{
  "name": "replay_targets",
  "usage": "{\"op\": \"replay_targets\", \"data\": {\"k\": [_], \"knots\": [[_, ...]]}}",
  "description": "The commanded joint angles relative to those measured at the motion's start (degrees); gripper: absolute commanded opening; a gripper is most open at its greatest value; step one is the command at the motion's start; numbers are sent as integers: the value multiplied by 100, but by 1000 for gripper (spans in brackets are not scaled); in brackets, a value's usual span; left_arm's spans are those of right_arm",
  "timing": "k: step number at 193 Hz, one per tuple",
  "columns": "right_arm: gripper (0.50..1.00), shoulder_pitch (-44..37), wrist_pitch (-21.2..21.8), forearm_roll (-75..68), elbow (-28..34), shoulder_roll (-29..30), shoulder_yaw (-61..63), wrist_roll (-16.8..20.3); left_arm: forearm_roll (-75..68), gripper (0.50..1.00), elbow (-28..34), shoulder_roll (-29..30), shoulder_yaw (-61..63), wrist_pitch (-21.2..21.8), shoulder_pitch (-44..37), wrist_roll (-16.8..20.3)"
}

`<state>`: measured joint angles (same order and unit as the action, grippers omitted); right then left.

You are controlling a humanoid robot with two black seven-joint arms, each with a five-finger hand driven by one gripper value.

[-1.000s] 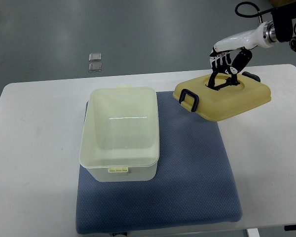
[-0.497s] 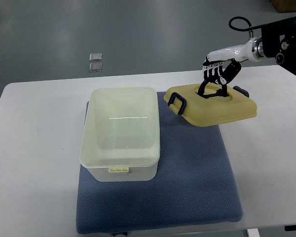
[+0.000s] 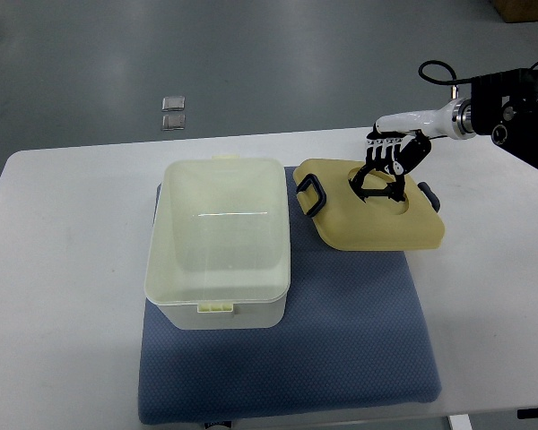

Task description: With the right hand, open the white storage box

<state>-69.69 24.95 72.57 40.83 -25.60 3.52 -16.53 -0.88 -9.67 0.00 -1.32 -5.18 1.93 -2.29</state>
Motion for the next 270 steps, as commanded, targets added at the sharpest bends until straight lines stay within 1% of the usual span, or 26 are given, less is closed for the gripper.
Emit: {"op": "replay_targets", "data": {"k": [1,68,70,71,72,73,76,77,78,79,80,81,82,83,84,85,86,87,88,91,112,157,193,223,246,270], "knots": [[500,61,-8,-24,12,11,-1,1,9,1000,0,0,0,0,0,0],[500,316,-96,-33,21,196,-1,1,0,1000,0,0,0,0,0,0],[517,316,-96,-41,30,196,-1,1,0,1000,0,0,0,0,0,0],[541,316,-96,-41,30,196,-1,1,0,1000,0,0,0,0,0,0],[541,316,-96,-41,30,196,-1,1,0,1000,0,0,0,0,0,0],[564,316,-96,-41,30,204,-1,1,0,1000,0,0,0,0,0,0],[584,316,-96,-41,30,204,-1,1,0,1000,0,0,0,0,0,0],[606,316,-96,-41,30,204,-9,1,0,1000,0,0,0,0,0,0],[607,316,-96,-41,30,204,-9,1,0,1000,0,0,0,0,0,0],[629,316,-96,-41,30,213,-1,1,0,1000,0,0,0,0,0,0],[629,316,-96,-41,30,213,-1,1,0,1000,0,0,0,0,0,0],[655,307,-96,-41,30,213,-1,-8,0,1000,0,0,0,0,0,0],[656,307,-96,-41,30,213,-1,-8,0,1000,0,0,0,0,0,0],[688,307,-96,-41,30,222,-1,-8,0,1000,0,0,0,0,0,0],[688,307,-96,-41,30,222,-1,-8,0,1000,0,0,0,0,0,0],[723,307,-96,-41,30,222,-1,-8,0,1000,0,0,0,0,0,0],[723,307,-96,-41,30,222,-1,-8,0,1000,0,0,0,0,0,0],[756,307,-96,-41,30,222,-1,-8,0,1000,0,0,0,0,0,0],[756,307,-96,-41,30,222,-1,-8,0,1000,0,0,0,0,0,0],[799,307,-96,-41,30,222,-1,-8,0,1000,0,0,0,0,0,0],[901,272,-69,-41,39,204,8,-17,0,1000,0,0,0,0,0,0],[913,70,-17,-41,171,125,8,-26,0,1000,0,0,0,0,0,0],[911,-247,186,-68,258,-77,78,-43,0,1000,0,0,0,0,0,0],[909,-220,326,-604,258,-173,711,1,0,1000,0,0,0,0,0,0],[907,202,159,-1755,206,-173,1335,124,0,1000,0,0,0,0,0,0],[907,852,-499,-3239,206,-68,2064,282,0,1000,0,0,0,0,0,0]]}}
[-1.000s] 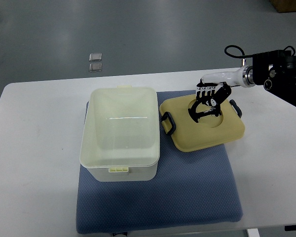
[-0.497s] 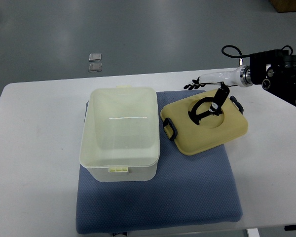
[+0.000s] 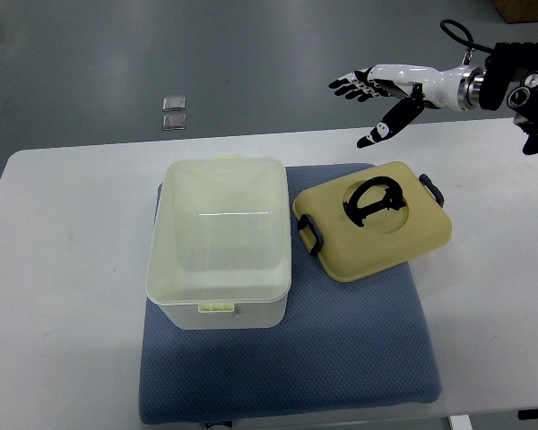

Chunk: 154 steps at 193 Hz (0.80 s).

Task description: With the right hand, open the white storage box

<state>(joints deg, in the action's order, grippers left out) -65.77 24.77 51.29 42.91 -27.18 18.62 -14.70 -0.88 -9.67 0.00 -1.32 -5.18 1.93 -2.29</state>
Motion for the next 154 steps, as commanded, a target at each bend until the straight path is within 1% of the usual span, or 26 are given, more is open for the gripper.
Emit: {"op": "replay_targets", "data": {"k": [1,22,24,41,69,86,104,119,154], "knots": [[907,460,-482,-1113,-2,91,555,99,0,1000,0,0,0,0,0,0],[907,1075,-1176,-2254,-2,363,1038,99,0,1000,0,0,0,0,0,0],[907,1075,-1176,-2255,-2,363,1038,99,0,1000,0,0,0,0,0,0],[907,1426,-1650,-2993,6,539,1240,99,0,1000,0,0,0,0,0,0],[909,1752,-2134,-3538,24,820,1346,82,0,1000,0,0,0,0,0,0],[913,1884,-2257,-3714,24,925,1565,38,0,1000,0,0,0,0,0,0],[913,1989,-2249,-3723,42,969,1847,29,0,1000,0,0,0,0,0,0],[926,2007,-2222,-3723,42,1022,2049,29,0,1000,0,0,0,0,0,0],[926,2016,-2196,-3714,42,996,2066,29,0,1000,0,0,0,0,0,0]]}}
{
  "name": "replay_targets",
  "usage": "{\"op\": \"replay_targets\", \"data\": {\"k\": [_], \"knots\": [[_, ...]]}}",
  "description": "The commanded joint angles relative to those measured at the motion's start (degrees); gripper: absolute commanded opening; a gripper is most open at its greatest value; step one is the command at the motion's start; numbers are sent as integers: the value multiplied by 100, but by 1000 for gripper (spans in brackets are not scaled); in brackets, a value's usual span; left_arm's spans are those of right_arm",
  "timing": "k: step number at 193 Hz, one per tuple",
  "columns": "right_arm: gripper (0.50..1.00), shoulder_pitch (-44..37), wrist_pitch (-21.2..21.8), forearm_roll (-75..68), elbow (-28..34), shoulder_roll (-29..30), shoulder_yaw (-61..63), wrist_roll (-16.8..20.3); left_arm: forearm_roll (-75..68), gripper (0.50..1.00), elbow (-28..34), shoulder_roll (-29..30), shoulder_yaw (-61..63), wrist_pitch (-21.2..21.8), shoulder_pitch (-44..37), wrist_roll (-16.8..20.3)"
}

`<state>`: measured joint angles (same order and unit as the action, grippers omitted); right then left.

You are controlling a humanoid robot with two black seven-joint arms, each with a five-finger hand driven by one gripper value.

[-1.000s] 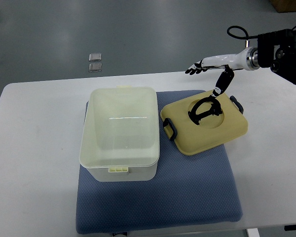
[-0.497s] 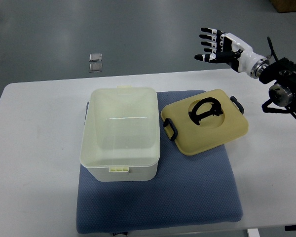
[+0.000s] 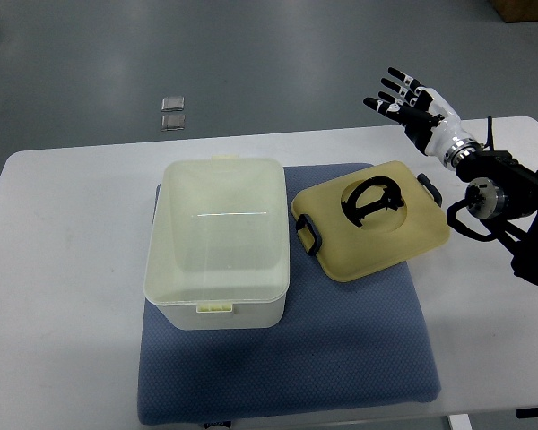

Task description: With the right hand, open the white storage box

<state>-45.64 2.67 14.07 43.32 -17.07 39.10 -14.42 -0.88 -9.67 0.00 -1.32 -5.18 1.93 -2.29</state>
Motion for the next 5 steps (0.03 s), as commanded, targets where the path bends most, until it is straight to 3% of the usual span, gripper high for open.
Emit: {"op": "replay_targets", "data": {"k": [1,5], "knots": [[926,2,14,8,1,-16,19,0,0,1000,0,0,0,0,0,0],[926,2,14,8,1,-16,19,0,0,1000,0,0,0,0,0,0]]}}
